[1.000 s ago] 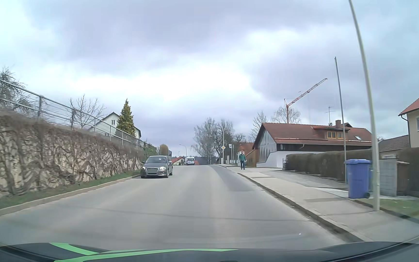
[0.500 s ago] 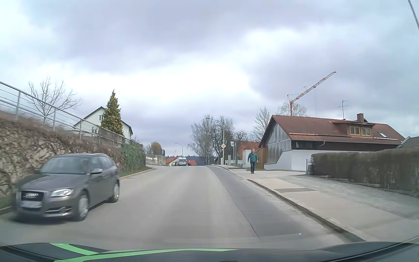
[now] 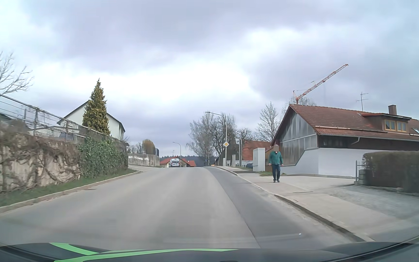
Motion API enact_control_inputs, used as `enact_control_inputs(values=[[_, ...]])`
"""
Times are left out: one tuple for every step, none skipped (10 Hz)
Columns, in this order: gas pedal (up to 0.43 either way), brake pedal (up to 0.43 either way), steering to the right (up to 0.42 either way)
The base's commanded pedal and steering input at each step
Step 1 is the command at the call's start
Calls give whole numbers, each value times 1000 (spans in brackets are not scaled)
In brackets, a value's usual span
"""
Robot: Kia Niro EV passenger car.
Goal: Follow the waypoints while adhering to traffic rules and regulations
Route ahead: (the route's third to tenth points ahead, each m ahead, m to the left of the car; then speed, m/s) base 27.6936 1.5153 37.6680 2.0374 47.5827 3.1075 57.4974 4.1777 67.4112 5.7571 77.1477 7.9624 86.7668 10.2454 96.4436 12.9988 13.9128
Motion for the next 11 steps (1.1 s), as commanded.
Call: enact_control_inputs(values=[[177,0,-5],[177,0,-5],[177,0,-6],[177,0,-6],[177,0,-6],[177,0,-6],[177,0,-6],[177,0,-6],[177,0,-7],[177,0,-8],[177,0,-9]])
